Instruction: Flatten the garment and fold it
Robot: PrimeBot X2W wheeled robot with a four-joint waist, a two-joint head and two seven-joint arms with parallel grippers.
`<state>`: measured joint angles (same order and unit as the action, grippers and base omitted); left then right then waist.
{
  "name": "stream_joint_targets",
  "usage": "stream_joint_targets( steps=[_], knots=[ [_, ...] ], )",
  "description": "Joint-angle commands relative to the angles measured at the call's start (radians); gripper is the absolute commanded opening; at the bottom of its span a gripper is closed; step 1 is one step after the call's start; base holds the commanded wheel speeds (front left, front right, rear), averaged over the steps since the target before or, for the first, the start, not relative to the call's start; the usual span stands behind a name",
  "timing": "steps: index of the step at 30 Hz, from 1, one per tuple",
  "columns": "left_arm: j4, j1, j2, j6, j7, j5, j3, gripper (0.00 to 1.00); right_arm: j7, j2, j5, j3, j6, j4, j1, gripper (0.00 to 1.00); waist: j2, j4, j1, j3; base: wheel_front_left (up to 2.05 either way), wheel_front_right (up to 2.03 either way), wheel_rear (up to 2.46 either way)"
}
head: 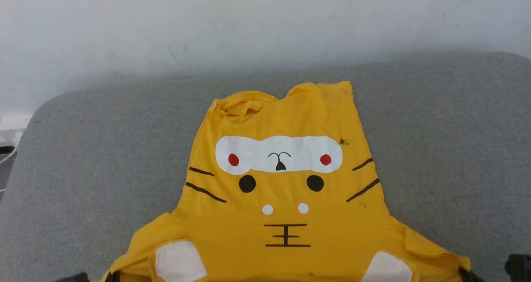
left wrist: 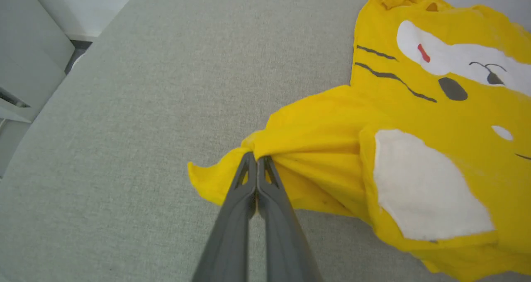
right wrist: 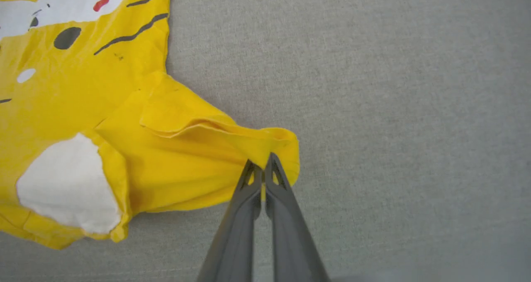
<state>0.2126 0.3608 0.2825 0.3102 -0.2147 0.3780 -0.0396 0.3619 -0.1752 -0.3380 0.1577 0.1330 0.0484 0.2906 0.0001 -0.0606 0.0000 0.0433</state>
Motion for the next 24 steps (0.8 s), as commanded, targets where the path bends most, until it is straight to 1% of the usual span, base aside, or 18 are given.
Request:
stream_joint_targets(
  steps=[1, 4, 6, 7, 8, 9, 11, 14, 18, 20, 24],
  knots=[
    [-0.009, 0.027, -0.006, 0.010, -0.008, 0.007, -0.001, 0.00, 0.022, 0.028, 0.018, 0.022, -0.002, 0.014, 0.036, 0.00, -0.0001, 0.008, 0.0000, 0.002, 0.00, 0.00, 0.00],
    [-0.040, 0.060, -0.023, 0.007, -0.015, 0.033, -0.004, 0.00, 0.048, 0.063, 0.047, 0.051, -0.002, 0.018, 0.079, 0.00, -0.0001, 0.012, 0.0000, 0.005, 0.00, 0.00, 0.00],
    [-0.050, 0.065, -0.028, 0.004, -0.008, 0.041, -0.002, 0.00, 0.059, 0.071, 0.048, 0.050, -0.002, 0.011, 0.086, 0.00, -0.0001, 0.011, 0.0000, 0.008, 0.00, 0.00, 0.00],
    [-0.062, 0.068, -0.031, -0.002, -0.003, 0.049, -0.003, 0.00, 0.060, 0.074, 0.047, 0.039, -0.002, 0.009, 0.086, 0.29, -0.0001, 0.013, 0.0000, 0.013, 0.00, 0.00, 0.00],
    [-0.071, 0.064, -0.037, -0.005, 0.007, 0.057, 0.000, 0.00, 0.042, 0.075, 0.037, 0.029, -0.002, 0.013, 0.078, 0.85, -0.0001, 0.015, 0.0000, 0.019, 0.00, 0.00, 0.00],
    [-0.080, 0.058, -0.047, -0.005, 0.019, 0.068, 0.006, 0.00, 0.031, 0.079, 0.014, 0.018, -0.002, 0.011, 0.067, 1.00, -0.0001, 0.016, 0.0000, 0.022, 0.00, 0.00, 0.00],
    [-0.098, 0.047, -0.056, -0.007, 0.034, 0.077, 0.010, 0.00, 0.002, 0.063, 0.002, -0.001, -0.002, 0.015, 0.041, 1.00, -0.0001, 0.019, 0.0000, 0.026, 0.00, 0.00, 0.00],
    [-0.113, 0.026, -0.065, -0.017, 0.061, 0.086, 0.011, 0.00, -0.066, 0.069, -0.064, -0.003, -0.002, 0.034, -0.031, 1.00, -0.0001, 0.026, 0.0000, 0.035, 0.00, 0.00, 0.00],
    [-0.111, -0.003, -0.072, -0.027, 0.099, 0.085, 0.008, 0.00, -0.136, 0.041, -0.082, 0.009, -0.002, 0.005, -0.177, 1.00, -0.0001, 0.034, 0.0000, 0.058, 0.00, 0.00, 0.00],
    [-0.101, -0.022, -0.074, -0.031, 0.114, 0.081, 0.003, 0.00, -0.173, 0.036, -0.094, 0.021, -0.002, -0.048, -0.292, 1.00, -0.0001, 0.039, 0.0000, 0.080, 0.00, 0.00, 0.00],
    [-0.071, -0.073, -0.079, -0.040, 0.138, 0.066, -0.018, 0.00, -0.191, 0.016, -0.101, 0.018, -0.002, -0.251, -0.542, 1.00, -0.0001, 0.066, 0.0000, 0.139, 0.00, 0.00, 0.00]
  ],
)
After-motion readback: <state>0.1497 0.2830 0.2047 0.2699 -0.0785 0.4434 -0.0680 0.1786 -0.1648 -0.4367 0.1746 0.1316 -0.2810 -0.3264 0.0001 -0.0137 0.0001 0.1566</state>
